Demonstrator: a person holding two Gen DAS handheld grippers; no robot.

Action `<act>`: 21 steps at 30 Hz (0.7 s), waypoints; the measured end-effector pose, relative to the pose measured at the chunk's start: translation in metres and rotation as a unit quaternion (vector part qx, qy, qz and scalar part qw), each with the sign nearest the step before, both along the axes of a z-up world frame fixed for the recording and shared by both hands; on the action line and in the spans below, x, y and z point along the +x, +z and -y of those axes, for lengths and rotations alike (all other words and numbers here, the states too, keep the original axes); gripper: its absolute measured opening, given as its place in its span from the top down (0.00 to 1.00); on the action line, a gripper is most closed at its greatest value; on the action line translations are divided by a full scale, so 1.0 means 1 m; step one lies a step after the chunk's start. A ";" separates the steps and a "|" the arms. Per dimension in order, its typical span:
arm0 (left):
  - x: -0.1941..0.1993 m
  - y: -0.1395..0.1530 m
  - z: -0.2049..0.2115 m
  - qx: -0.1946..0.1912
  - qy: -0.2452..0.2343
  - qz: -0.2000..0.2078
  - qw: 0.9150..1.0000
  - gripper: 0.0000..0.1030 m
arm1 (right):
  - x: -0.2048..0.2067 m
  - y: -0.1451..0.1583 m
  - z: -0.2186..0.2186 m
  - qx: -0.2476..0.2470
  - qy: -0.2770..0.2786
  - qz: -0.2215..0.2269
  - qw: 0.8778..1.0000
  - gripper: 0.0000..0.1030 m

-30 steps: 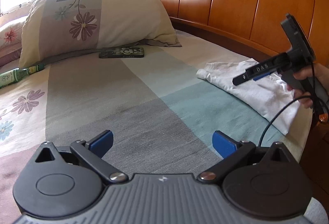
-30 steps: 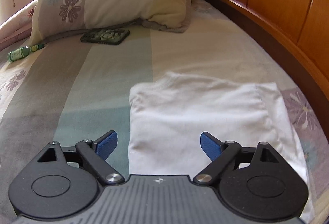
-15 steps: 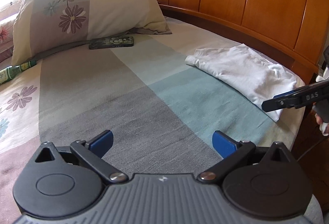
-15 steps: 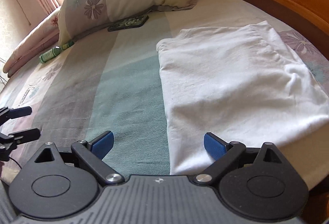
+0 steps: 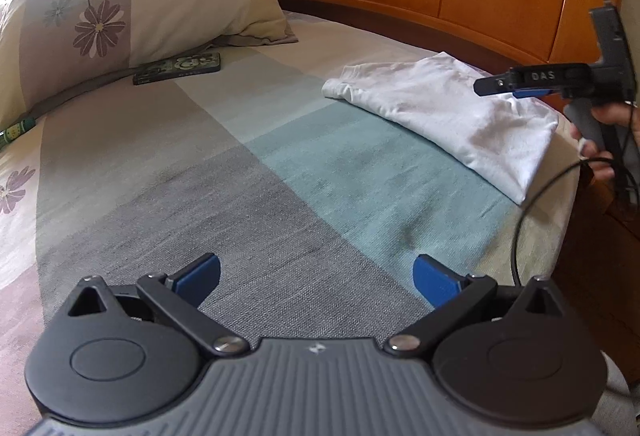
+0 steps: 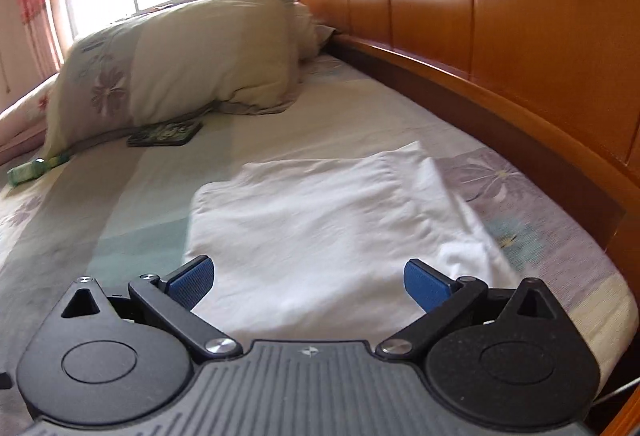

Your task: Fold clothes

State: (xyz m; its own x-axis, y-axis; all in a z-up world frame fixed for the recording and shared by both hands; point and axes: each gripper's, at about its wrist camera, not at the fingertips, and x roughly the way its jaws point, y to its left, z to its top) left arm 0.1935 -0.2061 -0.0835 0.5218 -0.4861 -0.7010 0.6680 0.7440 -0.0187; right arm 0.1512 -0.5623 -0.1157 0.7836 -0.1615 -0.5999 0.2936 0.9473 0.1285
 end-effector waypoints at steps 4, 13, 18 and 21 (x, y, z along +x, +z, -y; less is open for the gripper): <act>0.002 -0.004 -0.002 0.000 -0.004 -0.011 1.000 0.01 | -0.002 -0.022 0.040 0.038 -0.059 -0.012 0.997 0.01; -0.006 0.011 0.006 -0.006 -0.010 -0.004 1.000 0.01 | -0.052 -0.005 -0.007 0.034 -0.079 -0.043 0.995 0.00; -0.015 0.016 0.014 0.001 -0.003 -0.009 1.000 0.01 | -0.083 0.010 -0.040 0.046 -0.080 -0.061 0.994 0.00; -0.024 0.022 0.015 0.007 0.006 0.000 1.000 0.01 | -0.104 0.018 -0.060 0.056 -0.082 -0.068 0.993 0.00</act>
